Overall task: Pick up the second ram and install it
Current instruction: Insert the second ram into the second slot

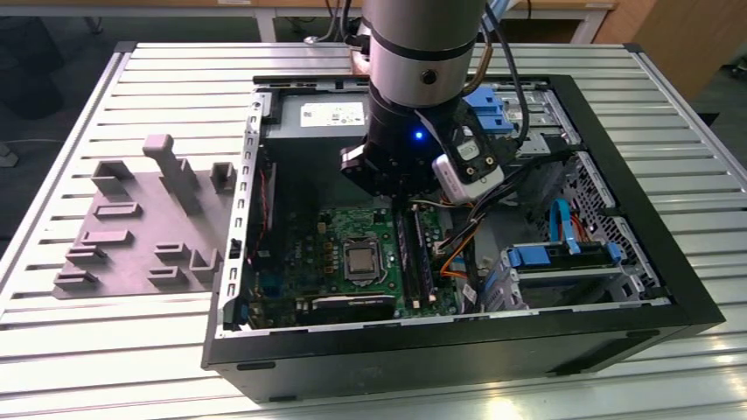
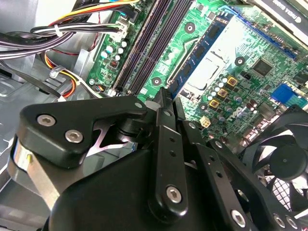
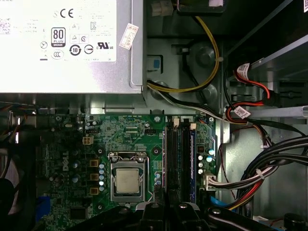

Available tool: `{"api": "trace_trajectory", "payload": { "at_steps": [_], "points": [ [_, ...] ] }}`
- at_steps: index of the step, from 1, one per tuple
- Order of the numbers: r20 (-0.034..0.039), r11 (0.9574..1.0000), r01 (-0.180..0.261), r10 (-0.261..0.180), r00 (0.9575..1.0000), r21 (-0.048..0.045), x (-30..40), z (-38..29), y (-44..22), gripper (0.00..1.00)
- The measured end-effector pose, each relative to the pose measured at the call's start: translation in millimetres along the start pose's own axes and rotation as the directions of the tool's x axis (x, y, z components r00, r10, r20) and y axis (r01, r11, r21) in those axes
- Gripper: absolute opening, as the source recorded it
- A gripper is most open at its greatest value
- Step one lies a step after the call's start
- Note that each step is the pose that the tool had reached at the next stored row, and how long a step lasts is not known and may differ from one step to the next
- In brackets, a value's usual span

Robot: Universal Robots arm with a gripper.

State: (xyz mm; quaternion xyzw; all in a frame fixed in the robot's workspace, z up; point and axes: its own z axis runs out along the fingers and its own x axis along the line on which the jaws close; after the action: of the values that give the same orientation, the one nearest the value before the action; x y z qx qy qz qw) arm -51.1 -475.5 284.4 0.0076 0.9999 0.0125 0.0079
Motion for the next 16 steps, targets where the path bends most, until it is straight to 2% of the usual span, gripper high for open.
{"api": "trace_trajectory", "payload": {
  "at_steps": [3,7,16],
  "points": [
    [0.0,1.0,0.0,0.0,1.0,-0.0002,-0.9,0.1,0.0,0.14],
    [-0.0024,1.0,0.0,0.0,1.0,0.0002,-7.1,1.4,0.1,0.14],
    [-0.003,1.0,0.0,0.0,1.0,0.0001,-7.8,17.2,-0.3,0.14]
  ]
}}
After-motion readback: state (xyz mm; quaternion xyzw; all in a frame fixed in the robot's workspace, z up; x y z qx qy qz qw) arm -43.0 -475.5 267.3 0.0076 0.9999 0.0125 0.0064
